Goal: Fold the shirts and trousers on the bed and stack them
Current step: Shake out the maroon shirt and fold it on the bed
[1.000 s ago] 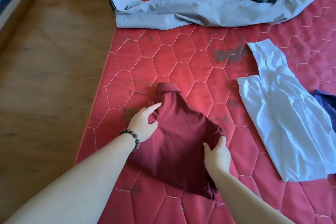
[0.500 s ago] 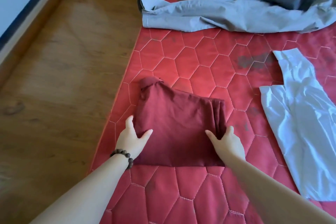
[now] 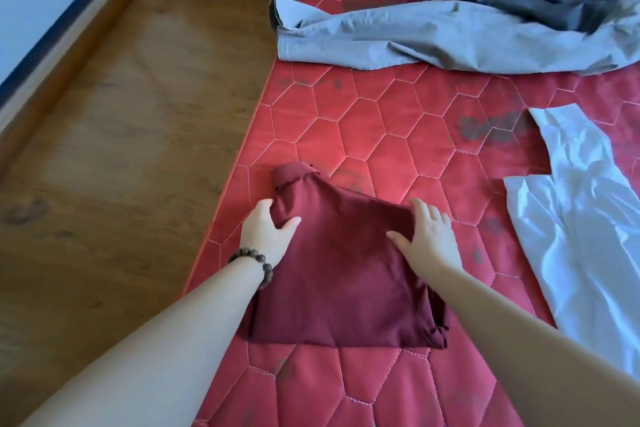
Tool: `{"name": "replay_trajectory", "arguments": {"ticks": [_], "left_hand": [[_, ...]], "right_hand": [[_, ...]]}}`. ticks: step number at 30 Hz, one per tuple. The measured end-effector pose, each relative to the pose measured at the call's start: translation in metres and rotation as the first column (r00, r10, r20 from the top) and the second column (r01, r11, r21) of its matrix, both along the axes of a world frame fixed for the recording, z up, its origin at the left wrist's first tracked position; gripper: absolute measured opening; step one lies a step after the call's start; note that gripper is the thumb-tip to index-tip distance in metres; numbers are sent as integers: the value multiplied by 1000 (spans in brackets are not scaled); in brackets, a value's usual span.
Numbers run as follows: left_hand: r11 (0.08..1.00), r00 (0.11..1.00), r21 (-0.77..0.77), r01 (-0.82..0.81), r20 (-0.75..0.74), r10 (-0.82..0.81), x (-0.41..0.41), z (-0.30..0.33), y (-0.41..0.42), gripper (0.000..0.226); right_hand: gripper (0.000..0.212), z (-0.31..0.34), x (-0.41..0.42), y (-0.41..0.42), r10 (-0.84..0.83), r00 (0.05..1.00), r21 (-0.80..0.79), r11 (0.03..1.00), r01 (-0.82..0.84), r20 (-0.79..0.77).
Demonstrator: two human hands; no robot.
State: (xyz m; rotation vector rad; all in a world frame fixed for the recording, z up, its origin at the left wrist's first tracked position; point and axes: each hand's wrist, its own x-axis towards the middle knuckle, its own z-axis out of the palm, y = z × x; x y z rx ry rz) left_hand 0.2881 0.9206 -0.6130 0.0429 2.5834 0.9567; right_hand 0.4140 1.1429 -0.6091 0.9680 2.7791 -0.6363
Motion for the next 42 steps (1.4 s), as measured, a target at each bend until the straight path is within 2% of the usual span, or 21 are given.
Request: {"name": "replay_trajectory", "arguments": {"ticks": [2, 5, 7, 9, 12, 14, 17, 19, 23, 26, 29, 31, 33, 35, 37, 39, 41, 42], "left_hand": [[998, 998, -6, -64, 16, 64, -10, -1, 5, 53], [996, 999, -71, -47, -17, 46, -13, -1, 6, 38], [987, 999, -157, -27, -42, 20, -11, 2, 4, 35], [972, 994, -234, 11, -104, -36, -8, 4, 1, 49], [989, 970, -122, 88, -216, -113, -3, 8, -2, 37], [990, 943, -40, 134, -302, -140, 3, 10, -2, 26], [996, 936, 13, 89, -344, -80, 14, 10, -6, 15], [994, 951, -68, 83, -293, -100, 20, 8, -12, 19], [921, 966, -327, 212, -72, -248, 35, 3, -22, 33], [915, 965, -343, 211, -76, -251, 42, 1, -20, 31], [952, 990, -276, 133, -6, -140, 37, 4, -16, 32], [966, 991, -224, 131, 30, -127, 35, 5, -13, 33], [990, 995, -112, 84, 57, -78, 36, 4, -11, 43], [999, 988, 34, -2, 156, -4, 35, 5, -12, 34], [968, 952, 223, -117, 302, 46, 35, 6, -16, 20], [878, 898, 400, -263, 435, 71, 38, 8, -24, 12], [820, 825, 454, -349, 563, 39, 44, 8, -39, 13], [827, 773, 432, -360, 635, 5, 49, 6, -46, 18]], "right_hand": [[61, -4, -12, 6, -26, 996, -71, 997, 32, 90], [34, -6, -18, 15, -66, 986, -140, 986, 87, 152], [23, -8, -18, 16, -50, 992, -167, 984, 69, 116], [13, -9, -14, 16, -49, 998, -188, 981, 54, 32], [17, -11, -8, 15, -164, 985, -291, 946, 143, -50], [23, -11, -6, 15, -250, 968, -354, 905, 235, 3], [38, -14, -1, 16, -222, 962, -364, 893, 266, 159], [40, -16, 4, 15, -232, 955, -386, 876, 288, 185], [31, -18, 12, 8, -275, 946, -414, 851, 323, 173], [22, -19, 20, 2, -286, 942, -482, 809, 335, 175], [19, -19, 25, -1, -288, 942, -493, 803, 336, 173], [18, -19, 26, -3, -302, 941, -504, 795, 337, 153], [17, -19, 28, -6, -323, 937, -526, 779, 342, 130], [18, -18, 30, -8, -332, 935, -555, 758, 344, 126], [18, -15, 31, -9, -353, 926, -597, 717, 360, 135], [17, -12, 34, -7, -419, 896, -664, 630, 403, 147], [16, -10, 42, -6, -451, 873, -691, 573, 441, 184], [16, -10, 47, -6, -417, 886, -676, 594, 436, 205]]}}
